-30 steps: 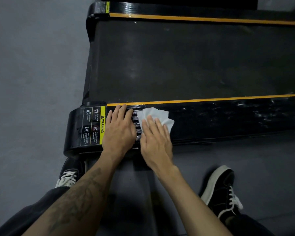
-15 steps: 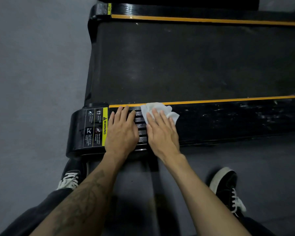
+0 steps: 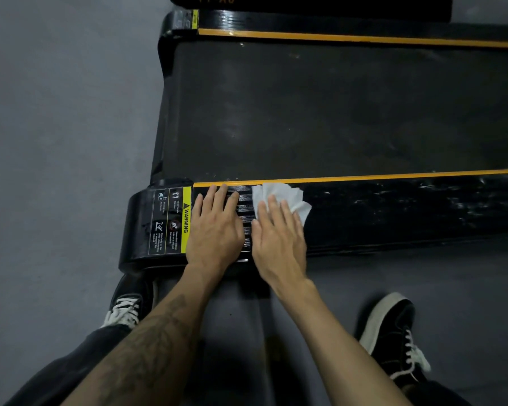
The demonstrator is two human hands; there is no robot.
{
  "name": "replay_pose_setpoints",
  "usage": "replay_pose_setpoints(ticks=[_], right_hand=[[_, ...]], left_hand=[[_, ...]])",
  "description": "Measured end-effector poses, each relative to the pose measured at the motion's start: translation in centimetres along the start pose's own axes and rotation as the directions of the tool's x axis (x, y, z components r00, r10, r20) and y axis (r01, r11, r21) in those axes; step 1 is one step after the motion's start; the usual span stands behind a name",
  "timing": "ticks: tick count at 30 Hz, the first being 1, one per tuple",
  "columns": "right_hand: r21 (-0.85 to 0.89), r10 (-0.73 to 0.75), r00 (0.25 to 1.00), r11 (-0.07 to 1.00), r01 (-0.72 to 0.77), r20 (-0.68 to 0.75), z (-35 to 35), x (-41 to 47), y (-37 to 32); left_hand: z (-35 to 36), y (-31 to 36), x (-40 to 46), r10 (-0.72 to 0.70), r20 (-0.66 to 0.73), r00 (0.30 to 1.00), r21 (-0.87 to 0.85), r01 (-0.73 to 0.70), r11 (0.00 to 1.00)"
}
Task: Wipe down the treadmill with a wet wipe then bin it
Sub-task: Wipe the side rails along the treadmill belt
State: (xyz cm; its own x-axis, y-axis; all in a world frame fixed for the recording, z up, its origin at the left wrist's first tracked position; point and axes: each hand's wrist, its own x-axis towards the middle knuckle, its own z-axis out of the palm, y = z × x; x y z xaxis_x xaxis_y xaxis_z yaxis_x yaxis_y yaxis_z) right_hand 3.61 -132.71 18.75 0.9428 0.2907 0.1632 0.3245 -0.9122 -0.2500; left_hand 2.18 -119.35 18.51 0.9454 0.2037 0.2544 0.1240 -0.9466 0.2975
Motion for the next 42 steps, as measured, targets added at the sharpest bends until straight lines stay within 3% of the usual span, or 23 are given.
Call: replay_pose_setpoints(ticks=[4, 9, 15, 20, 24, 29, 35, 39, 42], right_hand=[[0.018, -0.116, 0.988, 0.993, 0.115, 0.103, -0.6, 2.6, 0.4], [0.0, 0.028, 0.995, 1.0, -0.028, 0.096, -0.8, 2.6, 0.4], [-0.029, -0.11, 0.978, 0.993, 0.117, 0.176, -0.8, 5.0, 0.8], [0.0, 0.026, 0.99, 1.0, -0.026, 0.14, -0.9, 3.6, 0.5], [0.0, -0.095, 0.972, 0.995, 0.097, 0.217, -0.9, 4.4, 0.3], [-0.01, 0.072, 0.985, 0.997, -0.071, 0.158, -1.1, 4.7, 1.8], [-0.014, -0.088, 0.969, 0.995, 0.094, 0.23, -1.6, 5.2, 1.9], [-0.027, 0.052, 0.985, 0.998, -0.048, 0.166, -1.5, 4.4, 3.0], [0.009, -0.021, 0.99, 1.0, 0.02, 0.141, -0.9, 3.3, 1.0]], left_hand=[[-0.1, 0.0, 0.0, -0.006, -0.011, 1.0, -0.009, 0.006, 1.0], [-0.1, 0.1, 0.0, -0.005, -0.008, 1.0, -0.001, 0.005, 1.0], [0.0, 0.1, 0.0, 0.001, -0.01, 1.0, -0.001, -0.001, 1.0], [-0.2, 0.1, 0.0, -0.006, 0.005, 1.0, -0.007, 0.006, 1.0], [-0.3, 0.1, 0.1, -0.008, 0.008, 1.0, -0.01, 0.008, 1.0], [-0.4, 0.2, 0.0, -0.009, 0.028, 1.0, -0.012, 0.009, 1.0], [-0.3, 0.1, 0.0, -0.008, 0.018, 1.0, -0.005, 0.008, 1.0], [-0.3, 0.1, 0.0, -0.007, 0.024, 1.0, 0.001, 0.007, 1.0], [-0.3, 0.1, 0.1, -0.01, 0.009, 1.0, 0.002, 0.01, 1.0]])
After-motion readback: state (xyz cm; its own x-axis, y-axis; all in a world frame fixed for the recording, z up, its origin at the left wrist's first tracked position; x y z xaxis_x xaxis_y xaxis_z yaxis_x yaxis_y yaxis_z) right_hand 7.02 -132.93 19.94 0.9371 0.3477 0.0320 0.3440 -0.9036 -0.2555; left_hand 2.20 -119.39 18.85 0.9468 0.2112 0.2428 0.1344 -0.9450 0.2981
